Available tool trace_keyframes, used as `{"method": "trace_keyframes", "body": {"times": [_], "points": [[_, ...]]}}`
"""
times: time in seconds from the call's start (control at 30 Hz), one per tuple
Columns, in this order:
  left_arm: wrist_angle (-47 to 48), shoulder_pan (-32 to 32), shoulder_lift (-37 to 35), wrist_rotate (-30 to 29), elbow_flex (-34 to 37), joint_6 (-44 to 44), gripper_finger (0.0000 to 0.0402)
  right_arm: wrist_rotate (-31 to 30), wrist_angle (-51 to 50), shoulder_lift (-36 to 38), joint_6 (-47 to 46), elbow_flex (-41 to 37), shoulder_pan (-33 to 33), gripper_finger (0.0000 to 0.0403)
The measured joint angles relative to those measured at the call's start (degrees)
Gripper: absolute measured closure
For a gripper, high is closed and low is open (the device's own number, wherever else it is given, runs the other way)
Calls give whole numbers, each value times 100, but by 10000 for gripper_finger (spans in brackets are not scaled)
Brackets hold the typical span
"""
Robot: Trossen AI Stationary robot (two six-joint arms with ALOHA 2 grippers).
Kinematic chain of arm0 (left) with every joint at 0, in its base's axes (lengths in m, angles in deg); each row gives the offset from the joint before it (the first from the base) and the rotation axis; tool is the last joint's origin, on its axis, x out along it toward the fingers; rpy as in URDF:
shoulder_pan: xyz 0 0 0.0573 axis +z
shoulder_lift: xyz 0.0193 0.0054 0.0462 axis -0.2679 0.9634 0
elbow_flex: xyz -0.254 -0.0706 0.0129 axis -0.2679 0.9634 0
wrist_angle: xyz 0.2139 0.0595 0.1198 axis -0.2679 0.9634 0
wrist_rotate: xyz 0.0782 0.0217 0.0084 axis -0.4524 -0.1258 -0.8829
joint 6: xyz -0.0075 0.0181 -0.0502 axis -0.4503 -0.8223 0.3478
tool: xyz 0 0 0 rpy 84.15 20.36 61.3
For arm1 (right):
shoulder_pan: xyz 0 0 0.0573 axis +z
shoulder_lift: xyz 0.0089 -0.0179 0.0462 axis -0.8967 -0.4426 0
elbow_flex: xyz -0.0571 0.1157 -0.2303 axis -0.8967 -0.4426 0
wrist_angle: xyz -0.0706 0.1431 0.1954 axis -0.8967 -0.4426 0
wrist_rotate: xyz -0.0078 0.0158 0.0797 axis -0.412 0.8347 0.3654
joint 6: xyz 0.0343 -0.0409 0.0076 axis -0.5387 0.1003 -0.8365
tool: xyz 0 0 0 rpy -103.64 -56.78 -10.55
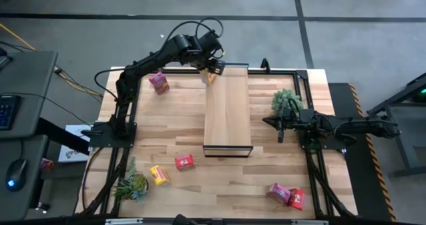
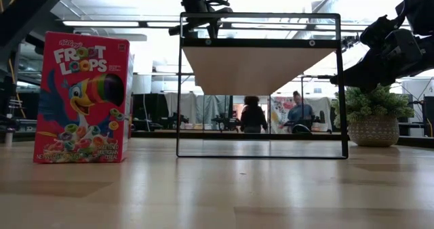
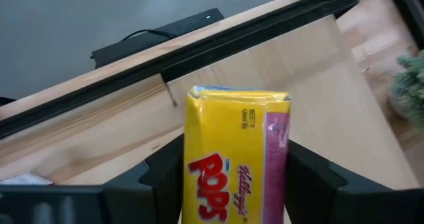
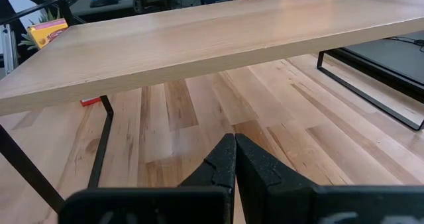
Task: Stack cereal on shelf
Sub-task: Put the top yellow cereal box on the shelf
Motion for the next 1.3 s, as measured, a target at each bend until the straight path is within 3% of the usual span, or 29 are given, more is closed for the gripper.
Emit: {"method": "trace_keyframes", "body": {"times": [0.23, 1.3], "points": [[-306, 0, 0, 198, 0, 3, 183, 0, -1, 1, 0, 2, 0, 402], [-934, 718, -345, 441, -59, -912, 186, 0, -2, 1, 0, 2, 0, 402]]}}
